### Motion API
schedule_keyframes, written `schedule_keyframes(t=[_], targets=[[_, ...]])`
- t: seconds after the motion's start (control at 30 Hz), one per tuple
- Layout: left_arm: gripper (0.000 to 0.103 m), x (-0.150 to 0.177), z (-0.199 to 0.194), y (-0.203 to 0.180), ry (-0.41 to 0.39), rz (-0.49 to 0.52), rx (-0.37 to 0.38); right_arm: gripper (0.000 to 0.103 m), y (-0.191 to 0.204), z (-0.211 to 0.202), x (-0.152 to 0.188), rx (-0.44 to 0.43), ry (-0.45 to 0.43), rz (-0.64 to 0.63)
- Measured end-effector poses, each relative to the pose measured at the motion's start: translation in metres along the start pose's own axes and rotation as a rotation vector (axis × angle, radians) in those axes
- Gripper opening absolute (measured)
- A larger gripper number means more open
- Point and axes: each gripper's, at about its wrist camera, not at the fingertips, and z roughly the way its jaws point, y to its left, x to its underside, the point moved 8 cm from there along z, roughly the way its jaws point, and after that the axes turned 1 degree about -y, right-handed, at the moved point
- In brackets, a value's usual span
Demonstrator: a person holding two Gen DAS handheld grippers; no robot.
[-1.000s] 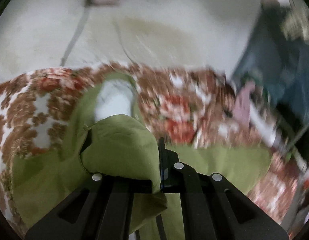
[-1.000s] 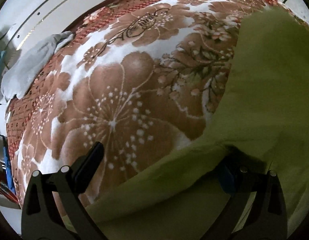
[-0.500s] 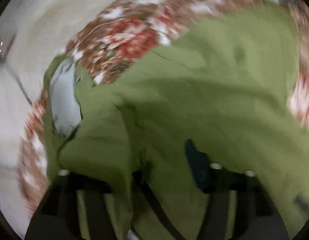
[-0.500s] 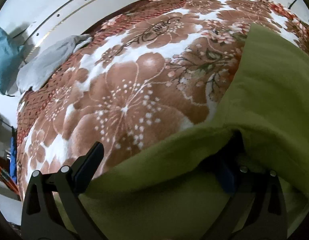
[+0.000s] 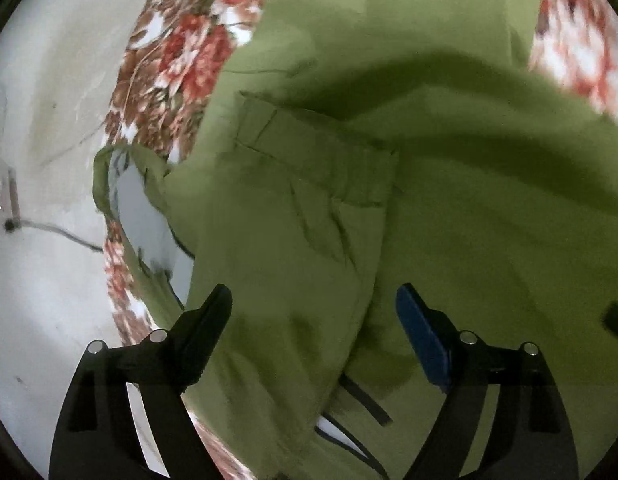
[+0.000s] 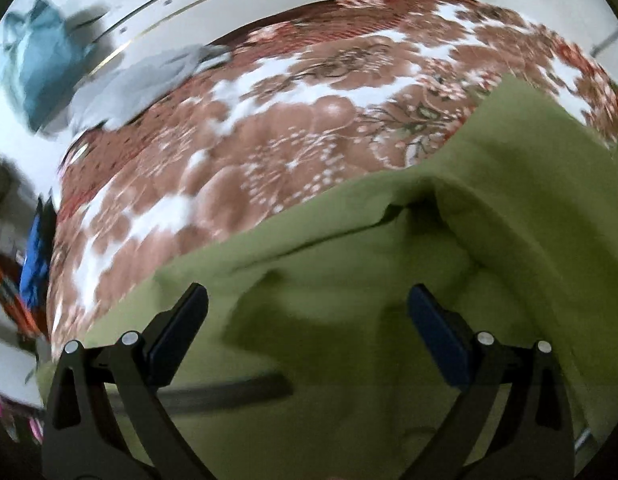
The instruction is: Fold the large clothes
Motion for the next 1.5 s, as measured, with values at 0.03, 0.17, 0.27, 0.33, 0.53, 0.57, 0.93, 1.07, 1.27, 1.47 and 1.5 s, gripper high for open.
schedule_keyframes(t=[0.03, 0.17, 0.27, 0.33, 0.53, 0.57, 0.93, 1.07, 1.27, 1.47, 1.5], targets=[[0.084, 0.002, -0.011, 0.004, -0.009, -0.048, 0.024, 0.098, 0.002, -0.005, 0.006, -0.006, 0.006, -0.009], [0.086, 0.018, -0.044, 0.046, -0.045, -0.246, 0.078, 0.098, -0.013, -0.031, 0.044, 0.103, 0.063, -0.029], [0.090, 0.047, -0.063, 0.092, -0.077, -0.408, 0.115, 0.098, -0.048, -0.054, 0.082, 0.178, 0.109, 0.042], [0.091, 0.073, -0.070, 0.129, -0.102, -0.515, 0.138, 0.098, -0.078, -0.075, 0.106, 0.230, 0.134, 0.106], [0.091, 0.166, -0.045, 0.198, -0.243, -0.781, 0.288, 0.098, -0.191, -0.156, 0.156, 0.431, 0.143, 0.319], [0.092, 0.189, -0.027, 0.202, -0.276, -0.843, 0.331, 0.098, -0.218, -0.172, 0.159, 0.467, 0.129, 0.416], [0.092, 0.340, 0.141, 0.159, -0.097, -1.054, 0.327, 0.098, -0.407, -0.228, 0.239, 0.799, 0.159, 1.032], [0.093, 0.356, 0.171, 0.144, -0.063, -1.025, 0.362, 0.098, -0.416, -0.213, 0.263, 0.790, 0.172, 1.066], [0.096, 0.365, 0.182, 0.135, -0.091, -0.956, 0.336, 0.098, -0.406, -0.215, 0.263, 0.820, 0.146, 1.081], [0.096, 0.342, 0.127, 0.147, -0.137, -0.981, 0.275, 0.098, -0.389, -0.270, 0.270, 0.682, -0.047, 1.197], [0.096, 0.333, 0.115, 0.147, -0.155, -0.995, 0.285, 0.098, -0.387, -0.285, 0.281, 0.669, -0.067, 1.216]])
